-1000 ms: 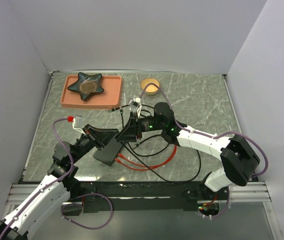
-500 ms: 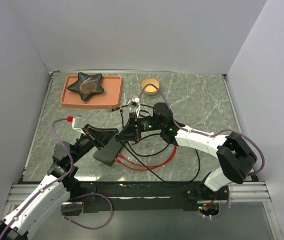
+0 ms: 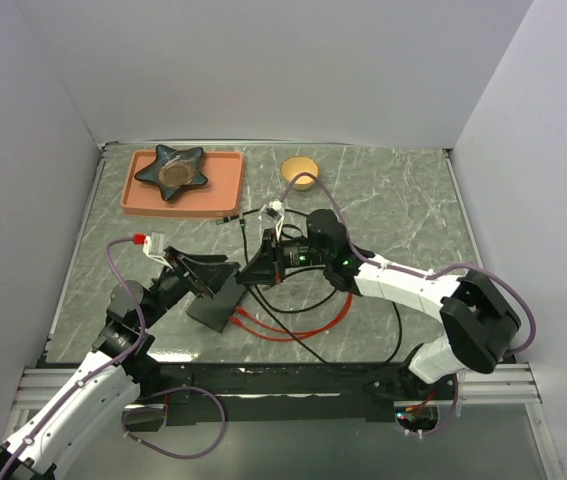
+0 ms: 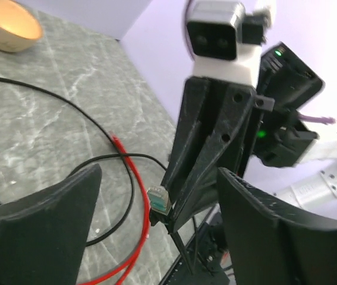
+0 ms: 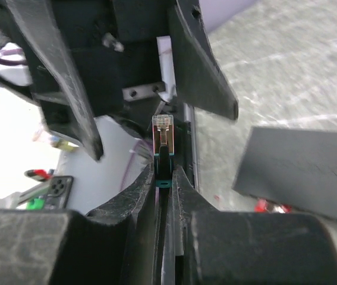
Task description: Insert the plug into the switch port
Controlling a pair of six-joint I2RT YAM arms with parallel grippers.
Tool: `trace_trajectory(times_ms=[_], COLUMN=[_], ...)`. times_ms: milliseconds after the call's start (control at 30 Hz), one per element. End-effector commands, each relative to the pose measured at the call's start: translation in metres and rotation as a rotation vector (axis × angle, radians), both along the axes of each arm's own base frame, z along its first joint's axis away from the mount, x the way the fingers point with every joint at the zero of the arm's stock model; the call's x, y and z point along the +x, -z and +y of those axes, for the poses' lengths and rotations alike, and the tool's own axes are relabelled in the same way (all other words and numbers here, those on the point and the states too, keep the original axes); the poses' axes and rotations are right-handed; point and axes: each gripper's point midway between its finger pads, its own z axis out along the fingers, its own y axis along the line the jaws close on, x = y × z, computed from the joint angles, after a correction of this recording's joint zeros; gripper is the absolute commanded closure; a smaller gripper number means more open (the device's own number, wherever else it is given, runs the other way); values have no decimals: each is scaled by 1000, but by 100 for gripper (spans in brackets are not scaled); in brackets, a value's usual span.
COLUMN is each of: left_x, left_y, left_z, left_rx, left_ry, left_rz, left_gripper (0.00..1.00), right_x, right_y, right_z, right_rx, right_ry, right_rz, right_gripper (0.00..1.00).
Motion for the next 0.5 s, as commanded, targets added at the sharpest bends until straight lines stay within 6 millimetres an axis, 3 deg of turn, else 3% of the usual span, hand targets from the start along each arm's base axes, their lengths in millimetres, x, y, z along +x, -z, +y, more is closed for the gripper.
trace_trajectory(times_ms=[0,233,400,467], left_x=[10,31,53,57], left_y=[-18,-5,37,42], left_z=[12,29,65,73], left_rx=[11,72,198,219], left_ry=[-94,-236,-477,-523], left_rz=[-12,90,262,286], left_gripper=[15,13,12,10], right_x=[15,31,38,38], right_y=[7,51,81,95], right_z=[-15,-51,-68,-69], right_rx=[-96,-321,-498,-582], right_ry=[123,287,377,402], right_rz=[-99,-150,-204,-234], right_gripper=[100,100,100,100])
